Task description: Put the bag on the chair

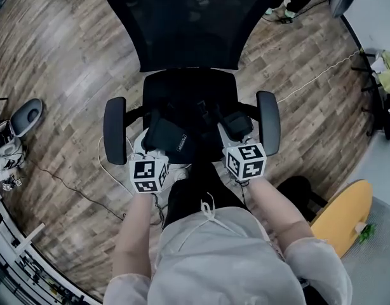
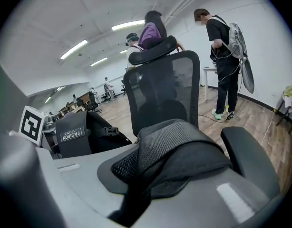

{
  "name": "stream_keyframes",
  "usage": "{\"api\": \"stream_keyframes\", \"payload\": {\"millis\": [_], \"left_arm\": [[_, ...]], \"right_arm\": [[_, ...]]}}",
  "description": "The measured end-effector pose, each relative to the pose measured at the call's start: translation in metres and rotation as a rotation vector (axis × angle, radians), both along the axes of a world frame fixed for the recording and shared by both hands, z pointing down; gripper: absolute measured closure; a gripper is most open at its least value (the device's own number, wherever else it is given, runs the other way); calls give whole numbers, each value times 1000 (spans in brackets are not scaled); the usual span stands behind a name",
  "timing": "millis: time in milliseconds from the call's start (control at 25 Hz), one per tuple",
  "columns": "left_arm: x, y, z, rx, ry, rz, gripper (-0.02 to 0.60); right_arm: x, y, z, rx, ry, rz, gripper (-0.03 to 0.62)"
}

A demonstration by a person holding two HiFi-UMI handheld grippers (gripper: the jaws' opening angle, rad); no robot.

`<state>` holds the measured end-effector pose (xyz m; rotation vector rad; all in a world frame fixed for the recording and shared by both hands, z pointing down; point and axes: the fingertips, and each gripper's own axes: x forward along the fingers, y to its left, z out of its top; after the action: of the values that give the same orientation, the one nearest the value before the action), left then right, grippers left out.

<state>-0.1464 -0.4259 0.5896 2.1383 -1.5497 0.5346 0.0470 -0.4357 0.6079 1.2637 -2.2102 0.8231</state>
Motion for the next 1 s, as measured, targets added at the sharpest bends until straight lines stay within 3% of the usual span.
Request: {"api": "stream_keyframes", "payload": {"millis": [320, 680, 1000], "left_arm": [[-1, -52, 56, -50, -18, -23, 551], [-3, -75, 112, -125, -69, -5, 549], [-7, -82, 129, -124, -101, 30, 549]], "right_arm": [[1, -49, 56, -24, 80, -45, 546], [-3, -74, 111, -68, 166, -113, 543], [3, -74, 137, -91, 207, -71, 539]]}}
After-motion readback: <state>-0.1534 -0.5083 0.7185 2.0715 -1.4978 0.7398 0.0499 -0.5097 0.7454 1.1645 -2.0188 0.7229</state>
